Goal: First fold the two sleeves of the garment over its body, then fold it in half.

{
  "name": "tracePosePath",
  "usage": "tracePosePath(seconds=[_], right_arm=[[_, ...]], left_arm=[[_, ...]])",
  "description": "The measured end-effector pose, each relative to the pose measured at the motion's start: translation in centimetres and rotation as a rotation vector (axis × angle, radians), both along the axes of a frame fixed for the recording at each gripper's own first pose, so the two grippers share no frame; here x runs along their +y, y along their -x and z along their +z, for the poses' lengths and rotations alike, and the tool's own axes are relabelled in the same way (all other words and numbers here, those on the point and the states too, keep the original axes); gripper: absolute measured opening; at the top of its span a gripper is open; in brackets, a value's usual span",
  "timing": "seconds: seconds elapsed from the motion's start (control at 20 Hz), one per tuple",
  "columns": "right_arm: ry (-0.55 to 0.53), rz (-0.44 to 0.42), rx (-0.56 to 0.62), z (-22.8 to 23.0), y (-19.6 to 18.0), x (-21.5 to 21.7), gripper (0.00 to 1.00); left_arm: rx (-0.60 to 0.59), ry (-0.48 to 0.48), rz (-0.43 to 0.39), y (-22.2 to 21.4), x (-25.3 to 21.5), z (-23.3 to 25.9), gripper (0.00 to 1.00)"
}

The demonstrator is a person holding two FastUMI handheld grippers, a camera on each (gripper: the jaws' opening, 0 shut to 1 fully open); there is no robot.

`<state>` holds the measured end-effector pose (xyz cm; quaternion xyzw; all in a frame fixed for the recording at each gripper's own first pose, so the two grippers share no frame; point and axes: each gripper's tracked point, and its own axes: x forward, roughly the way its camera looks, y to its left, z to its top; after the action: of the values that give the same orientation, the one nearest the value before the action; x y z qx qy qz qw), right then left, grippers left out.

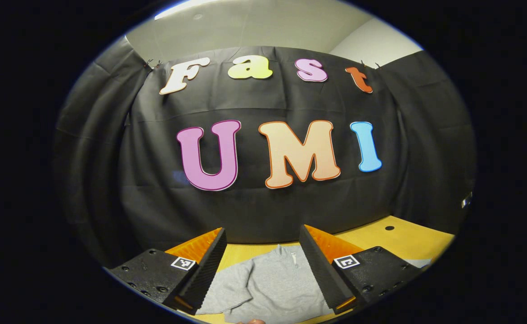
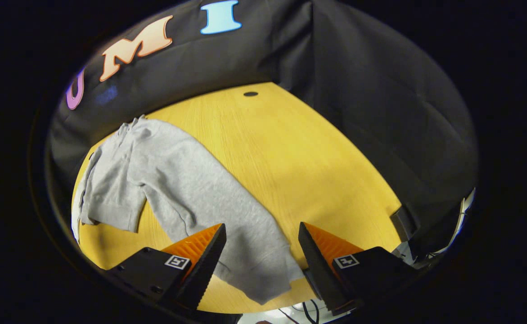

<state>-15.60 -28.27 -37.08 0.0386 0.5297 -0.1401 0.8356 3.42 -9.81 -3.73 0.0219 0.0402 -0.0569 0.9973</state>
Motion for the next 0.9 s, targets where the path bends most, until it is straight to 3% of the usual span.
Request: tracePosePath(seconds=[0.3, 0.45, 0.6, 0.65, 0.7, 0.9], right_arm=[[-0.034, 0.051, 0.139, -2.5, 2.4, 0.3, 0.97], [-0.057, 0.109, 0.145, -2.6, 2.0, 0.8, 0.78], [-0.087, 0.111, 0.149, -2.7, 1.5, 1.6, 0.18], [-0.103, 0.102, 0.148, -3.1, 1.4, 1.6, 0.16], [-0.121, 0.073, 0.144, -2.7, 1.4, 1.8, 0.06], [-0.197, -0.078, 0.106, -2.1, 0.2, 2.2, 0.05]], left_arm=[[0.026, 0.014, 0.030, -0.4, -1.8, -0.3, 0.95], [0.052, 0.033, 0.051, -0.4, -3.0, -0.8, 0.95], [0.052, 0.018, 0.070, -0.4, -3.6, -0.7, 0.95], [0.042, 0.017, 0.074, -0.4, -3.6, -0.5, 0.95], [0.034, 0.019, 0.072, -0.6, -3.7, -0.3, 0.95], [0.035, 0.005, 0.052, -1.3, -3.2, -0.6, 0.95]])
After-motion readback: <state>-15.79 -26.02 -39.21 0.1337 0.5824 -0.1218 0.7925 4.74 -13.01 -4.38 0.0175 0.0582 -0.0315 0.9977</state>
